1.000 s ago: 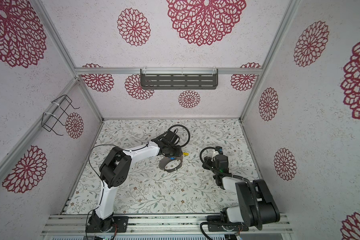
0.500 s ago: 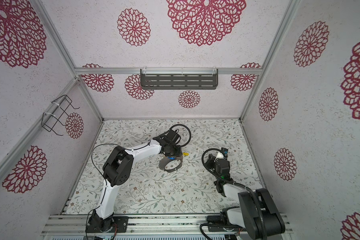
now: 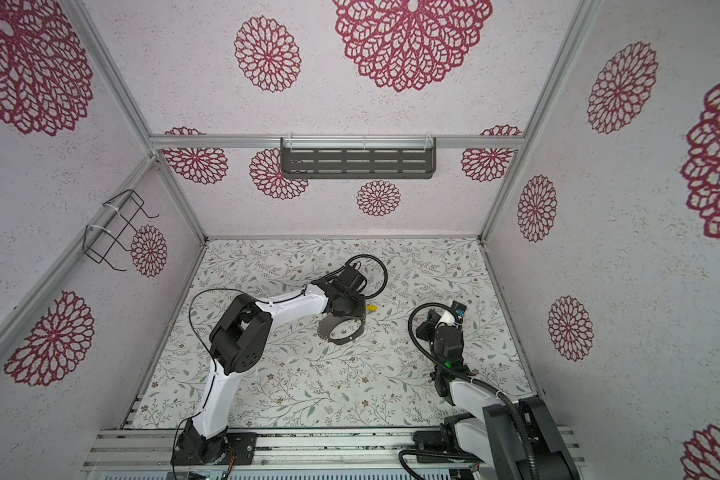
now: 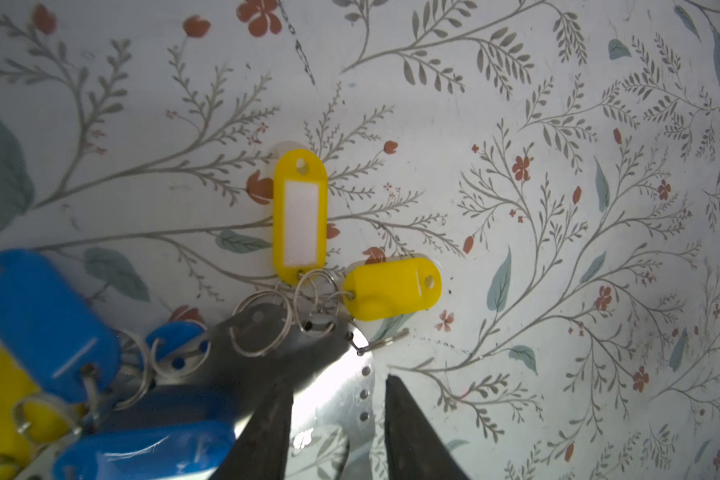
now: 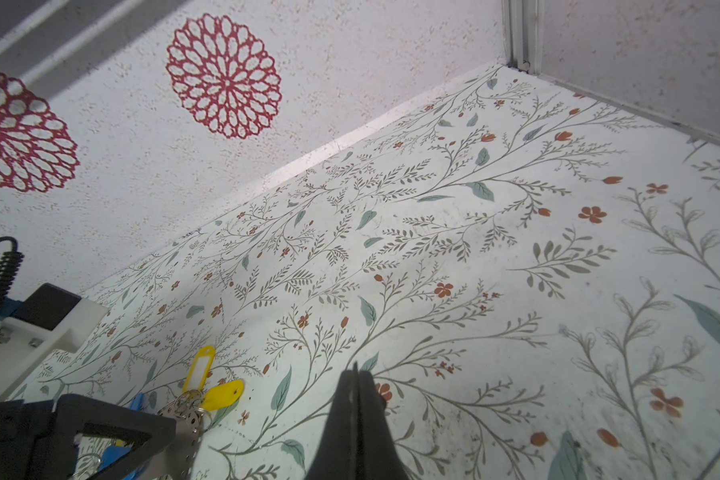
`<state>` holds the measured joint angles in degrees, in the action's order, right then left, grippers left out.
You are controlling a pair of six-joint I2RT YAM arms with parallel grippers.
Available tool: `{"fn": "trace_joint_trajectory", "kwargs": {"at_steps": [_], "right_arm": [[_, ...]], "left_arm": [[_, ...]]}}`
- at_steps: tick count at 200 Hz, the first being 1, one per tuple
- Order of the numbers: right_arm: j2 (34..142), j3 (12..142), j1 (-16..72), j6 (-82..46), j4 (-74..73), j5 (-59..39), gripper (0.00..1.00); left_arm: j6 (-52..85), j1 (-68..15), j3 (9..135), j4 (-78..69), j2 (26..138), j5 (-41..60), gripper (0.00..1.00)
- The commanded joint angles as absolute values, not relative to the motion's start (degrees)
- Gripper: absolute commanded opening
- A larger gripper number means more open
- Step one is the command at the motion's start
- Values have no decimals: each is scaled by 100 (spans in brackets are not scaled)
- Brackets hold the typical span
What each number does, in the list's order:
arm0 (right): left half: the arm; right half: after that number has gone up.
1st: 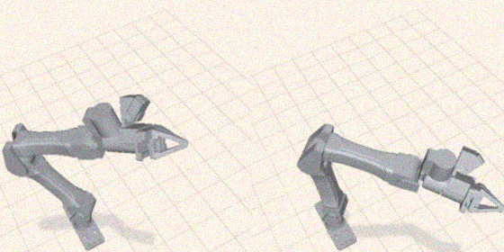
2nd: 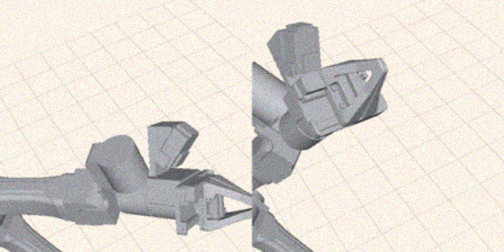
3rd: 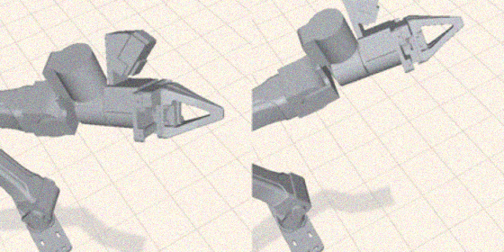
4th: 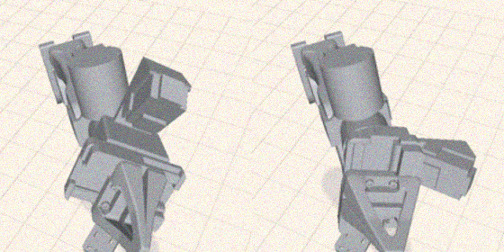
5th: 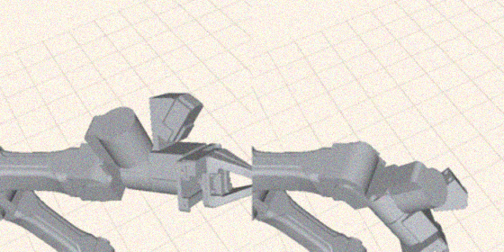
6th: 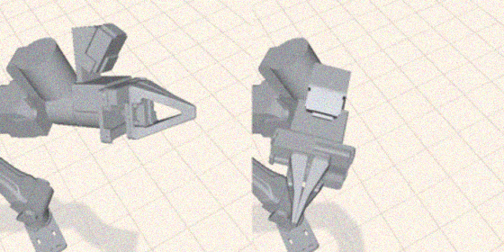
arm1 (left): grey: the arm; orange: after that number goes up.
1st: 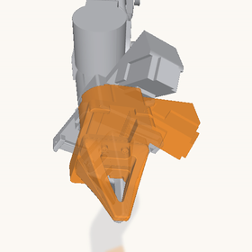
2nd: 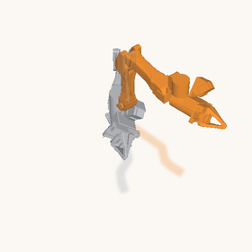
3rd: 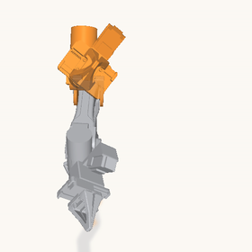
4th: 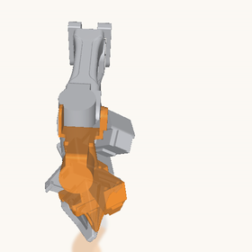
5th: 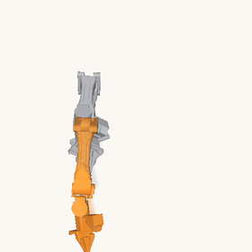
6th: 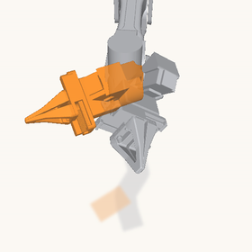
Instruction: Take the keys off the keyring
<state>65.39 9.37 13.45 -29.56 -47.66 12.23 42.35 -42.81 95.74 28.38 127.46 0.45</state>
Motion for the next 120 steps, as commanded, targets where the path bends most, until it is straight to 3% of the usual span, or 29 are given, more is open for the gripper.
{"fn": "trace_joint_trajectory", "kwargs": {"at_steps": [1, 53, 120], "right_arm": [[6399, 1019, 1367, -2900, -4860, 1258, 3], [6403, 1018, 1370, -2892, -4819, 1248, 2], [6427, 1062, 1371, -2883, -4773, 1206, 1]], "left_arm": [[4280, -4254, 9715, 2697, 12947, -144, 40], [4314, -4184, 9957, 2656, 13189, -10, 39], [4217, -4131, 10267, 2844, 13373, -31, 31]]}}
